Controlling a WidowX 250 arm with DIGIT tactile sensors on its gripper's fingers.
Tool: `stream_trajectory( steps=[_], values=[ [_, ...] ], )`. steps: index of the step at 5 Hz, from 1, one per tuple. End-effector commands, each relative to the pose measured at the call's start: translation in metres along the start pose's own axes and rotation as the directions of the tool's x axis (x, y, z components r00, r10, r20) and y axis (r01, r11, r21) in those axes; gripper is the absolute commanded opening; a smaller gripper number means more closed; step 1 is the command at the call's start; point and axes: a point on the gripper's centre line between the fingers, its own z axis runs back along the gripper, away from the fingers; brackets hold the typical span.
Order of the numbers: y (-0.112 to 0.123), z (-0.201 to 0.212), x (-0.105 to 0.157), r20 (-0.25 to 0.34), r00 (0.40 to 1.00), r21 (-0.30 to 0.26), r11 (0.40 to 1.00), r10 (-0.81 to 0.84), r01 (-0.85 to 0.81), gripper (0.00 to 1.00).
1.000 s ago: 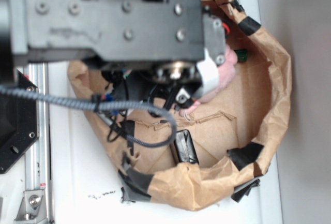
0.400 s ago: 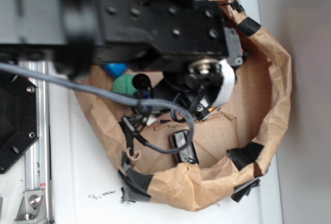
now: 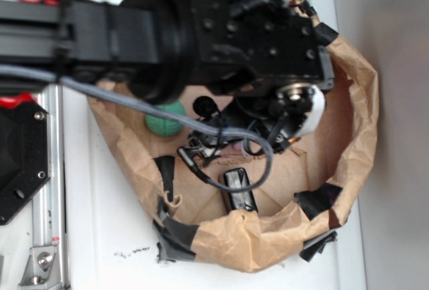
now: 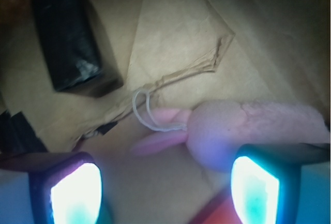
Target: Grab the black box.
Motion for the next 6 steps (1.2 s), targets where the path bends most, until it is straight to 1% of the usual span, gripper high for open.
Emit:
stream_trajectory(
  steps=[1,2,3,4,5,6],
  values=[
    [-0.044,0.034,0.017,0.049,0.982,0.026,0.983,-0.181,0.180,1.00],
    [-0.048,0.045,0.008,0.048,0.983,0.066,0.983,-0.177,0.174,1.00],
    [-0.045,0.049,0.006,0.062,0.984,0.061,0.985,-0.167,0.163,1.00],
    [-0.042,0.039,0.011,0.059,0.983,0.041,0.985,-0.171,0.169,1.00],
    [-0.040,0.022,0.019,0.087,0.976,0.013,0.979,-0.202,0.202,1.00],
    [-0.037,0.003,0.031,0.068,0.973,0.018,0.975,-0.222,0.222,1.00]
  ],
)
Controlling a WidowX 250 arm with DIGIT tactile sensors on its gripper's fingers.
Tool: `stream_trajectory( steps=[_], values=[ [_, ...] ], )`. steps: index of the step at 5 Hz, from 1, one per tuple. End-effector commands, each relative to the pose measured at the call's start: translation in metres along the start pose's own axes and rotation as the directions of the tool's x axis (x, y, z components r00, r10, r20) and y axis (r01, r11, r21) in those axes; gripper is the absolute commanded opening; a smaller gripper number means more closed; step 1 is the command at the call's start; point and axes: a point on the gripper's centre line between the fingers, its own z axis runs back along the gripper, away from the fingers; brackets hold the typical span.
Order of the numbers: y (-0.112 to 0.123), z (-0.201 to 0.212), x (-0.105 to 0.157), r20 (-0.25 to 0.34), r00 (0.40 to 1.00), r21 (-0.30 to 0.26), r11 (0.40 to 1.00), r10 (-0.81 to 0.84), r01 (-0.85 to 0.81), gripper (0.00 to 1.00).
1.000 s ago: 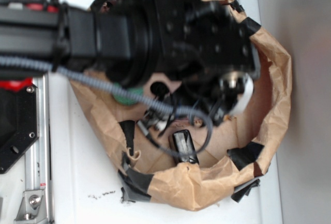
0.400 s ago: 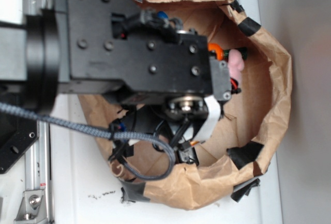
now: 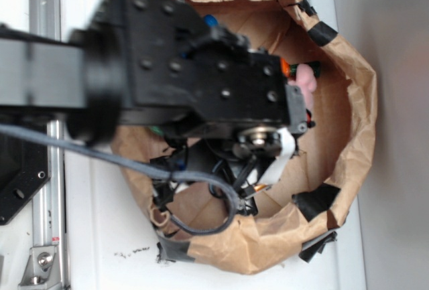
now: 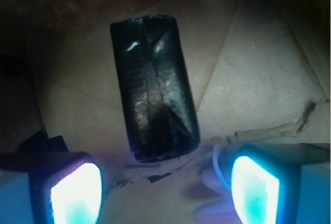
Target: Grab the black box.
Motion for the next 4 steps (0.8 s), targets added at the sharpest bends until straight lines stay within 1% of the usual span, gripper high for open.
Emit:
stream_trajectory(
  steps=[1,2,3,4],
  values=[
    [0.001,-0.035,0.055,0.237,0.958,-0.015,0.985,-0.161,0.170,0.00],
    [0.001,-0.038,0.055,0.220,0.963,0.004,0.987,-0.157,0.160,0.00],
    [0.002,-0.037,0.042,0.169,0.976,0.049,0.990,-0.135,0.129,0.00],
    [0.005,-0.013,0.020,0.092,0.993,0.128,0.989,-0.080,0.067,0.00]
  ],
)
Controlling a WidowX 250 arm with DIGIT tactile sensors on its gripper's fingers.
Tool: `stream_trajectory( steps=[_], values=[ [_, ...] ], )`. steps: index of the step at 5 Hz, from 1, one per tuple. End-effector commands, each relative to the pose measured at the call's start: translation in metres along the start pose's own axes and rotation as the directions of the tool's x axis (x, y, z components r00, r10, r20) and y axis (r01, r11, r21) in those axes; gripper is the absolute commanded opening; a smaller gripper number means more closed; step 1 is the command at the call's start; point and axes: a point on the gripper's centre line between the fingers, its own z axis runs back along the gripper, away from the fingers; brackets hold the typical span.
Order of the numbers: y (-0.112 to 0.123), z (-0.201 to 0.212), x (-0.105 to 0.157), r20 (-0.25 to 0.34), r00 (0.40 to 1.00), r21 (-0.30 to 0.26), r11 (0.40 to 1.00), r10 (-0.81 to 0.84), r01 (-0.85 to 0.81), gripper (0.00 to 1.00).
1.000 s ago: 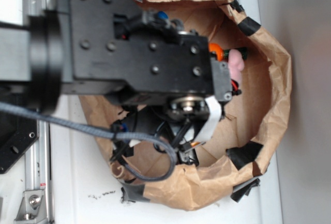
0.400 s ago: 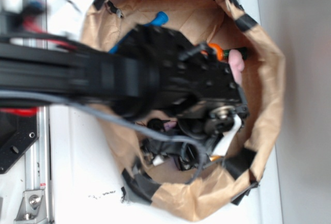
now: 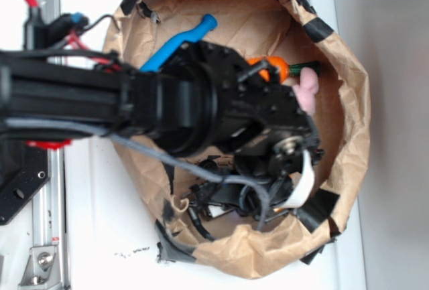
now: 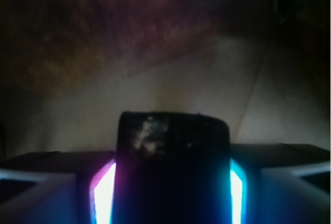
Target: Grab the black box.
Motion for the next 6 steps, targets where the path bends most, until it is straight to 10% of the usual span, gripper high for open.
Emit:
stream_trajectory(
  steps=[1,3,5,6],
  values=[
    [-0.005,0.078,-0.028,-0.131,0.970,0.255,0.952,0.205,-0.167,0.00],
    [-0.026,0.153,-0.045,-0.076,0.767,0.181,0.765,0.637,-0.618,0.00],
    [-0.031,0.168,-0.033,0.047,0.419,0.266,0.393,0.907,-0.880,0.00],
    [-0.024,0.162,-0.029,0.125,0.345,0.240,0.309,0.930,-0.920,0.00]
  ],
)
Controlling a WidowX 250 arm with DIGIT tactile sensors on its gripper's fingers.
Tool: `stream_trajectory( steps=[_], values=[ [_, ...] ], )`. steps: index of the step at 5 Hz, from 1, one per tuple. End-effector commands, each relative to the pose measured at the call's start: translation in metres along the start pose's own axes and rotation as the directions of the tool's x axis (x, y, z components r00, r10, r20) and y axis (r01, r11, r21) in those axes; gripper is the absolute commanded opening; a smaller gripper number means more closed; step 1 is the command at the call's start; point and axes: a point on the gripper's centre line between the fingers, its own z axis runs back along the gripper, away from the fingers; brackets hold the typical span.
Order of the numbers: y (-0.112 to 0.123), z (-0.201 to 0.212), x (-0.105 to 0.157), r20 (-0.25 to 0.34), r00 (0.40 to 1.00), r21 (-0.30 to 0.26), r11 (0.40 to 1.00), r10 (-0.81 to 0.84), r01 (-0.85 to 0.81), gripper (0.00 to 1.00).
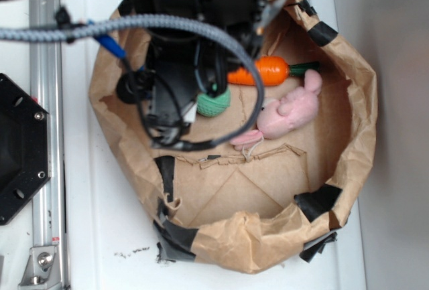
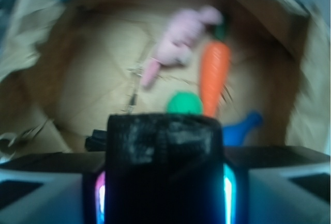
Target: Grab the black box.
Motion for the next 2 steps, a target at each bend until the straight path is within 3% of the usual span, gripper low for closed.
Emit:
stream_trajectory(
  steps=[1,2],
  values=[
    [-0.0230,0.0072,0.0232,0.137,0.984,-0.005,0.993,0.115,-0.115,0.00],
    [-0.0225,0.0029,0.0271,0.145,0.983,-0.016,0.994,0.112,-0.111,0.00]
  ],
)
